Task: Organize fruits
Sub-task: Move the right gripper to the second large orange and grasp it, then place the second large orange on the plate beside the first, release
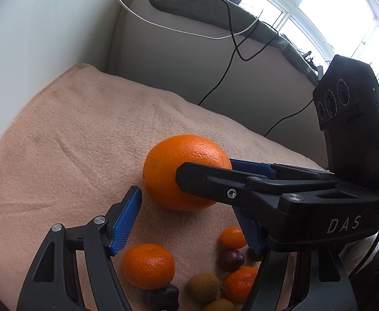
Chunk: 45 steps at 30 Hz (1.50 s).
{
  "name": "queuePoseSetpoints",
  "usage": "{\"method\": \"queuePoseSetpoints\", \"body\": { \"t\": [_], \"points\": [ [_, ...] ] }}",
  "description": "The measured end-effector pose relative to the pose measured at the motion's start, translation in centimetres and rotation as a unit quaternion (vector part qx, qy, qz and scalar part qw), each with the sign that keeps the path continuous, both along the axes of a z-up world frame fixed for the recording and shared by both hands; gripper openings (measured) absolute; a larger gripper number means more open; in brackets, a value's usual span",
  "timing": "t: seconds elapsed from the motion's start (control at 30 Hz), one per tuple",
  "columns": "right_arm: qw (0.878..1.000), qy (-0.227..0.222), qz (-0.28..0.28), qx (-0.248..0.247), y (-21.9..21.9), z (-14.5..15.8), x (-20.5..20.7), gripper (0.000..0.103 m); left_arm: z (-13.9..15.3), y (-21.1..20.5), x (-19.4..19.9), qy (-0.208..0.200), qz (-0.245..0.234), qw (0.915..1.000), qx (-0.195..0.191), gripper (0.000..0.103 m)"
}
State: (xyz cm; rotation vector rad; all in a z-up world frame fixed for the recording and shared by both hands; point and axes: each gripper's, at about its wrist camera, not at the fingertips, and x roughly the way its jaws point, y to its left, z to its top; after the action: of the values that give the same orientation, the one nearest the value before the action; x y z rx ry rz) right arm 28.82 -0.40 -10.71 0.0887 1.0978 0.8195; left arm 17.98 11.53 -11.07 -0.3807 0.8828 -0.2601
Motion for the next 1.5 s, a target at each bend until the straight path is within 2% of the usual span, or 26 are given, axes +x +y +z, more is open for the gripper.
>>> {"method": "queuePoseSetpoints", "body": {
  "t": [0.1,0.2,0.57,0.9,1.23,1.5],
  "points": [
    [1.0,0.01,0.001,0.007,0.1,-0.3,0.2,0.083,-0.2,0.1,0.1,0.0,-0.001,1.0,-0.004,0.071],
    [1.0,0.023,0.005,0.02,-0.1,-0.5,0.3,0.076,-0.7,0.1,0.4,0.006,0.0,0.9999,-0.011,0.071],
    [1.0,0.014,-0.002,0.016,-0.4,0.1,-0.4,0.075,-0.6,-0.4,0.2,0.0,-0.002,0.9999,-0.013,0.07],
    [1.0,-0.008,-0.014,0.023,-2.1,2.1,-2.5,0.075,1.0,-1.7,-1.0,-0.023,-0.013,0.9996,-0.006,0.07],
    [0.998,-0.032,-0.049,0.032,-6.2,3.9,-5.6,0.075,2.5,-4.7,-3.1,-0.046,-0.041,0.9981,-0.006,0.07],
    [0.995,-0.029,-0.088,0.043,-10.2,3.9,-7.5,0.075,3.0,-8.1,-3.9,-0.052,-0.075,0.9959,-0.002,0.07]
  ]
}}
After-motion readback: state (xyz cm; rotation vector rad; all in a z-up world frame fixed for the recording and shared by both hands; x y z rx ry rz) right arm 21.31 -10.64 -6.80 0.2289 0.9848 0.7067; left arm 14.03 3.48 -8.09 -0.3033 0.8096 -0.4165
